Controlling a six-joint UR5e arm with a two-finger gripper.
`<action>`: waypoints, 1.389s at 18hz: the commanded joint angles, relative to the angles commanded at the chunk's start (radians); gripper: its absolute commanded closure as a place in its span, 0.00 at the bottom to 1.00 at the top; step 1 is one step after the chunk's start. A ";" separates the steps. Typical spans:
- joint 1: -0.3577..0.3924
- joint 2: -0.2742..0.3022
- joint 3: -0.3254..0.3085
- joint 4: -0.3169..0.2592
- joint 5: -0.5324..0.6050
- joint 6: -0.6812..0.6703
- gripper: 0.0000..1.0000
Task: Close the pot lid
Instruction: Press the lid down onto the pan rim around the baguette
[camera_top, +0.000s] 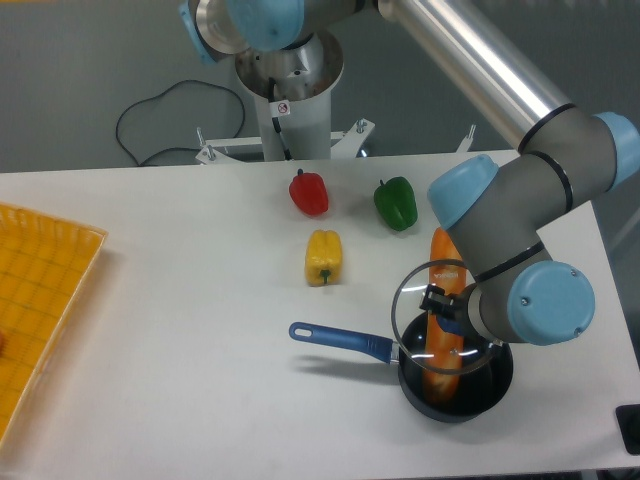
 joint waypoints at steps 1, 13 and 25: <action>0.000 -0.002 0.000 0.002 0.000 0.000 0.44; -0.002 -0.017 0.000 0.005 0.008 -0.020 0.44; -0.002 -0.031 0.011 0.023 0.009 -0.023 0.44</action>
